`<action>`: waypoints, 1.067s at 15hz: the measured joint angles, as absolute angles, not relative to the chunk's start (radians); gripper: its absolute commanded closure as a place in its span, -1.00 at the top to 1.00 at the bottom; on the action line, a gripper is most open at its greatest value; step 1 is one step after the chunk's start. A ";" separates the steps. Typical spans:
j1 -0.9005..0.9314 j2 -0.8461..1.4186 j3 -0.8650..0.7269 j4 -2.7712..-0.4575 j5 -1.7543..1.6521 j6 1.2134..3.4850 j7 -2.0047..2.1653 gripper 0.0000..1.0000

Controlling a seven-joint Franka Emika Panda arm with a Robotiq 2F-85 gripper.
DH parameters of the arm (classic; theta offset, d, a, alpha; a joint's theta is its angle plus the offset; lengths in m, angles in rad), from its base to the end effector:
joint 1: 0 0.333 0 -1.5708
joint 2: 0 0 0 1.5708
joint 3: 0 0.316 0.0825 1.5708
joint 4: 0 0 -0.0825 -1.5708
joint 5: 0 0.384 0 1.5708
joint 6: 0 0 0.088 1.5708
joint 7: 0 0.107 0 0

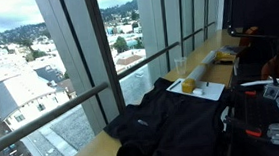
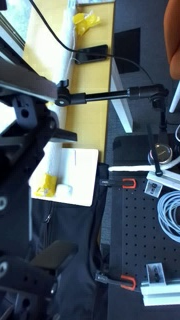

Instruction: Close the zipper on the black jacket.

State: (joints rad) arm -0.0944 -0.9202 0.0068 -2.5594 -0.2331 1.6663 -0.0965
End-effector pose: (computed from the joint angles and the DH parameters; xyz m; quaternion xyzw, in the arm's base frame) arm 0.2752 -0.0465 0.5443 0.9928 0.0126 0.0023 0.1193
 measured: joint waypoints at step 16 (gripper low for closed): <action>0.011 -0.843 0.079 -2.638 -0.173 1.805 0.020 1.00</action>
